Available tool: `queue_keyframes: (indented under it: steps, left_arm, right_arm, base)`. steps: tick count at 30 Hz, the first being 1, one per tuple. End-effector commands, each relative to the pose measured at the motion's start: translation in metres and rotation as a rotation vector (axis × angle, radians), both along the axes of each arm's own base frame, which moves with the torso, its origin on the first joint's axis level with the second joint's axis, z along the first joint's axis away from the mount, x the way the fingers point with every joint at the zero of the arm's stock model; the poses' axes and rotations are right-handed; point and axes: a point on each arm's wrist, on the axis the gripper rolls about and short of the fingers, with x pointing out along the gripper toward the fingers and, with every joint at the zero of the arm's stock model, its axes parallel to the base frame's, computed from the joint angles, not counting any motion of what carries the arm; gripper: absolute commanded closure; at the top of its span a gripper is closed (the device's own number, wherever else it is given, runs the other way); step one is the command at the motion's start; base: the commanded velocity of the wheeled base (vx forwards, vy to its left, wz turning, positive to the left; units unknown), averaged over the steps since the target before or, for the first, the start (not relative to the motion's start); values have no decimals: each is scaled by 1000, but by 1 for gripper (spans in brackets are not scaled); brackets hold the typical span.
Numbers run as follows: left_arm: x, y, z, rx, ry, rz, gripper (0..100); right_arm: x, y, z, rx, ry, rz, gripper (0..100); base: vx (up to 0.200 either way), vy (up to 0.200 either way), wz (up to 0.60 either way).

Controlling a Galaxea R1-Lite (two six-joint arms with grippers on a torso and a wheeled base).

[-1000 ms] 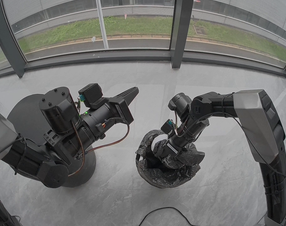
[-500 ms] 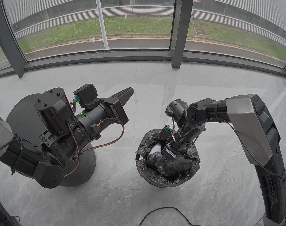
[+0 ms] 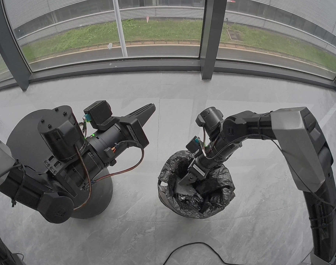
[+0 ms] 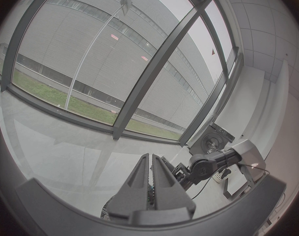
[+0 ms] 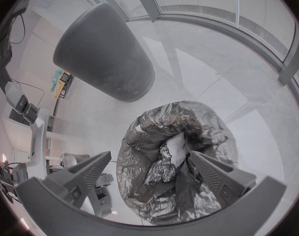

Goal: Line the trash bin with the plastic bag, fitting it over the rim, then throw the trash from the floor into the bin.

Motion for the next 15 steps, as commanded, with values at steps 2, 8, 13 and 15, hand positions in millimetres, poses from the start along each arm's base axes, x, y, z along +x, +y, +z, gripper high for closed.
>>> queue_keyframes:
  steps: [2, 8, 13, 15]
  left_arm:
    - [-9, 6, 14, -25, -35, 5, 100]
    - [-49, 45, 31, -4, -100, 87, 100]
    - [-96, 109, 24, 41, -127, 247, 100]
    - [-125, 134, 15, 48, -135, 319, 100]
  right_arm:
    - [-22, -40, 87, 32, -68, -63, 0]
    - [-157, -177, 202, -233, 260, -407, 0]
    - [-261, -215, 266, -134, 28, -555, 0]
    - [-343, -228, 291, -70, -184, -649, 0]
  base:
    - [0, 0, 0]
    - [0, 0, 0]
    - [0, 0, 0]
    - [0, 0, 0]
